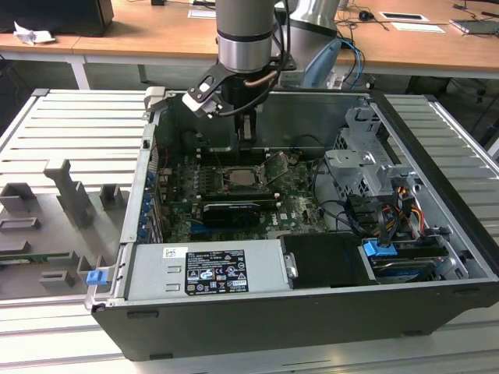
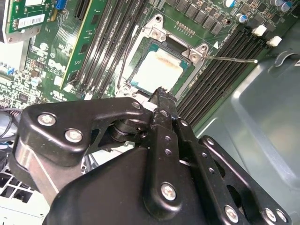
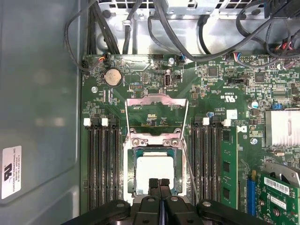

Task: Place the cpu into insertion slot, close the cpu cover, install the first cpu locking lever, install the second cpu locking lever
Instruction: 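Close the cpu cover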

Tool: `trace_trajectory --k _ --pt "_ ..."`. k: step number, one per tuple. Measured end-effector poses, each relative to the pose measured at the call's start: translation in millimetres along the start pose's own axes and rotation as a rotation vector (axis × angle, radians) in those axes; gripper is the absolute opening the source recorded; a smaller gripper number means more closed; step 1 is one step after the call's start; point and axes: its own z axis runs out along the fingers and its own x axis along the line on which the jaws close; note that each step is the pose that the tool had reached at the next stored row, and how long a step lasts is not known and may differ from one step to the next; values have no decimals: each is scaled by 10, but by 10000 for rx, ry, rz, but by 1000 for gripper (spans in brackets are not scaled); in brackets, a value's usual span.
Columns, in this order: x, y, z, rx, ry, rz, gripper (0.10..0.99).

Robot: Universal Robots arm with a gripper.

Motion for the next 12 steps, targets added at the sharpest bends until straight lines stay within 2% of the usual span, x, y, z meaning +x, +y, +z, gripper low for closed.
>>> trace_trajectory --k 8,12 --pt "1 4 -71 0 -29 -2 106" --pt "1 20 -80 -1 -33 -2 106"
